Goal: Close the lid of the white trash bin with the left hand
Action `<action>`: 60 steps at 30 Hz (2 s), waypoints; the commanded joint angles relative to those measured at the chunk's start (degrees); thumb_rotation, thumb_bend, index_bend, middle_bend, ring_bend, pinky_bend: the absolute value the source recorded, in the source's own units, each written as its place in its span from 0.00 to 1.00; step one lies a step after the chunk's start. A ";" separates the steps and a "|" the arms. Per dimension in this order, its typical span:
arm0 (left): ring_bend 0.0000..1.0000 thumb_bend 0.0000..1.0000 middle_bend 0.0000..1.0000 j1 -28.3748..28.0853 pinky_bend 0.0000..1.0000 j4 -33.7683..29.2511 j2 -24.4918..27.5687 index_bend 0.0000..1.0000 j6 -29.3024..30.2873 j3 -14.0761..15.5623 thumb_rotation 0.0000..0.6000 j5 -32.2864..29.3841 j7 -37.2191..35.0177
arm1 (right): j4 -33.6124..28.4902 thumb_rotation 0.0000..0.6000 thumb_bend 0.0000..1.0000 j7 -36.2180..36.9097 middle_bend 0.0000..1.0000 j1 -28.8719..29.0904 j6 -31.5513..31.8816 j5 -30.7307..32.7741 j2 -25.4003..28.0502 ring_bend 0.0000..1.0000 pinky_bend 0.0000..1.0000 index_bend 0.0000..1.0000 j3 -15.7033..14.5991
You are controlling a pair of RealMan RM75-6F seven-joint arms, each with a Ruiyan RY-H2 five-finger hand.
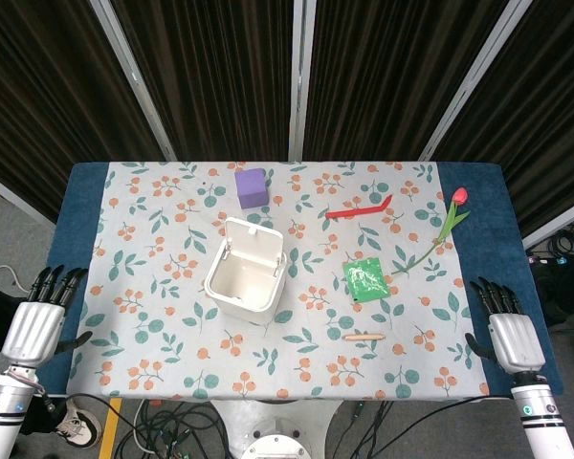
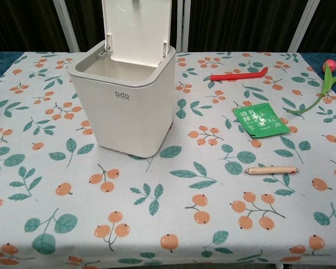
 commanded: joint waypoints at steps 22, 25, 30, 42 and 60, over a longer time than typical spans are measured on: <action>0.00 0.16 0.09 -8.11 0.00 -5.27 3.58 0.03 -4.91 -5.18 1.00 7.93 -8.90 | 0.13 1.00 0.21 0.00 0.00 -0.14 -0.40 0.50 0.69 0.00 0.00 0.00 -0.21; 0.00 0.36 0.09 -11.47 0.00 -6.79 4.54 0.03 -7.07 -7.12 1.00 8.94 -9.81 | 0.55 1.00 0.21 0.07 0.00 0.00 -0.86 0.53 0.24 0.00 0.00 0.00 -0.35; 0.00 0.48 0.09 -16.12 0.00 -9.69 5.18 0.03 -10.53 -9.70 1.00 9.63 -9.68 | 1.16 1.00 0.21 0.20 0.00 0.33 -1.79 0.74 -0.33 0.00 0.00 0.00 -0.46; 0.00 0.48 0.09 -30.17 0.00 -12.60 4.34 0.03 -24.12 -14.58 1.00 8.46 -17.99 | 2.29 1.00 0.21 1.25 0.00 0.19 -2.02 1.15 -0.48 0.00 0.00 0.00 -0.42; 0.00 0.48 0.15 -40.05 0.00 -11.04 2.80 0.03 -36.20 -15.53 1.00 1.50 -15.93 | 5.12 1.00 0.21 4.24 0.00 0.12 -2.62 1.28 -1.23 0.00 0.00 0.00 -0.50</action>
